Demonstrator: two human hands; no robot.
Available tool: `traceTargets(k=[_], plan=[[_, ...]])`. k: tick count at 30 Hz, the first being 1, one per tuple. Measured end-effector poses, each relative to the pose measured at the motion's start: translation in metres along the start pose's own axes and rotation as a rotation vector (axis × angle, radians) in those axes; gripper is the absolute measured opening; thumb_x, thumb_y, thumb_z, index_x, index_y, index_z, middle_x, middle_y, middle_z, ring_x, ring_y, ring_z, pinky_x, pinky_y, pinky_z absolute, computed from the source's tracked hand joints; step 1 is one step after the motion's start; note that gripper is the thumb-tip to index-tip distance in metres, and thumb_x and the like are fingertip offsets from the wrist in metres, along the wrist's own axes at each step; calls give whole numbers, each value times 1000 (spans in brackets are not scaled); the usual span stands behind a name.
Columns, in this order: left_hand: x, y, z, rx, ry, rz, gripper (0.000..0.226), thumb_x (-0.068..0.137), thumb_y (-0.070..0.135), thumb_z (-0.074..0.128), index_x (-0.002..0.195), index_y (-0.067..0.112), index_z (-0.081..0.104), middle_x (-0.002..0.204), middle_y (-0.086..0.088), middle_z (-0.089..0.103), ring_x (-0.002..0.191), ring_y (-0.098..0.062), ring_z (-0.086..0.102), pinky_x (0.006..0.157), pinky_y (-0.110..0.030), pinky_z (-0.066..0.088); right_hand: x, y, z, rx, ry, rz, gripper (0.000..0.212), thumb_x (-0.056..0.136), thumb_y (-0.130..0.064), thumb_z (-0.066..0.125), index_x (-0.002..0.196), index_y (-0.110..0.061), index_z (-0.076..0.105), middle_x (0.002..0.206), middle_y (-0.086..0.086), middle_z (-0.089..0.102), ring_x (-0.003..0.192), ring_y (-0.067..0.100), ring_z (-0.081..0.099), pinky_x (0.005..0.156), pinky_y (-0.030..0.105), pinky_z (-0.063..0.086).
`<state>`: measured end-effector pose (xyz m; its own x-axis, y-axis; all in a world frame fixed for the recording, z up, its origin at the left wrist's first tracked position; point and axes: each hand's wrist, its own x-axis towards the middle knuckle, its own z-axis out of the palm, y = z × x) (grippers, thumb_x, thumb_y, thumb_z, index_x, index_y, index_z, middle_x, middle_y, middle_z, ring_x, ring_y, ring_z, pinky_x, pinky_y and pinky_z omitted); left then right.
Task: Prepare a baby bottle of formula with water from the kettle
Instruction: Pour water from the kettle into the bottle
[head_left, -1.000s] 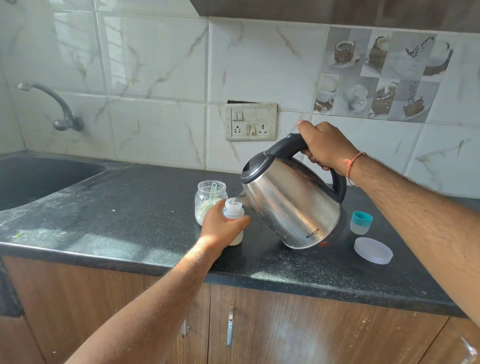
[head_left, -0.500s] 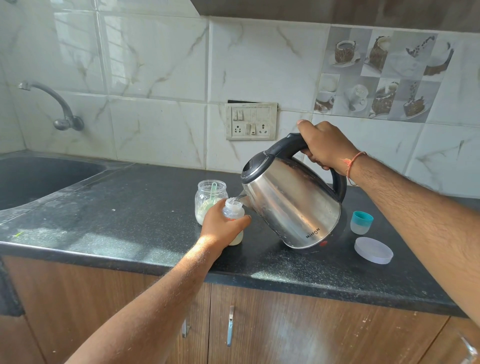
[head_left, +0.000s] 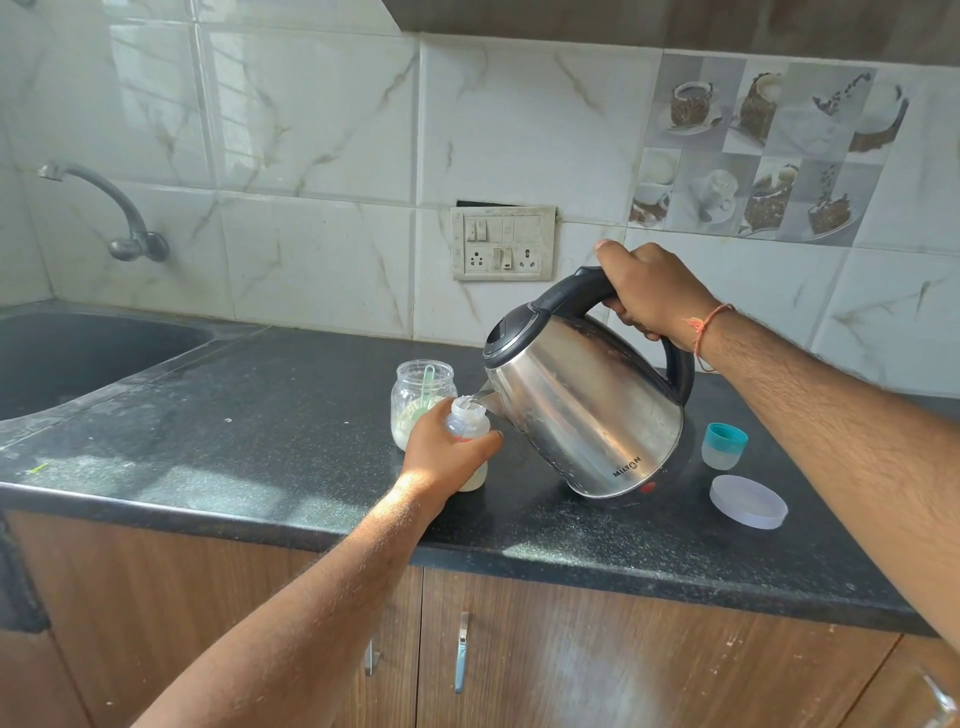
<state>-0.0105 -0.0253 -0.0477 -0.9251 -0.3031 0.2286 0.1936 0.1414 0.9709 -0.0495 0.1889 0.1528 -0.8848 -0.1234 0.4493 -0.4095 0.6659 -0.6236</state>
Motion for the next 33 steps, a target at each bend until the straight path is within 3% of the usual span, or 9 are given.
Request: traceTargets(k=[28, 33], plan=[[0, 0, 0, 19, 1, -6, 24, 86, 12, 86, 104, 22, 73, 97, -5, 80, 87, -20, 73, 75, -31, 57, -1, -2, 0, 0, 5, 7, 62, 109, -47, 38, 60, -12, 53, 37, -7, 49, 44, 20, 41, 50, 29, 38], [-3, 3, 0, 6, -14, 0, 35, 70, 30, 82, 103, 22, 74, 96, -6, 81, 84, -20, 73, 75, -31, 58, 0, -1, 1, -4, 3, 5, 62, 107, -47, 38, 56, -14, 50, 38, -7, 46, 40, 17, 39, 49, 29, 37]])
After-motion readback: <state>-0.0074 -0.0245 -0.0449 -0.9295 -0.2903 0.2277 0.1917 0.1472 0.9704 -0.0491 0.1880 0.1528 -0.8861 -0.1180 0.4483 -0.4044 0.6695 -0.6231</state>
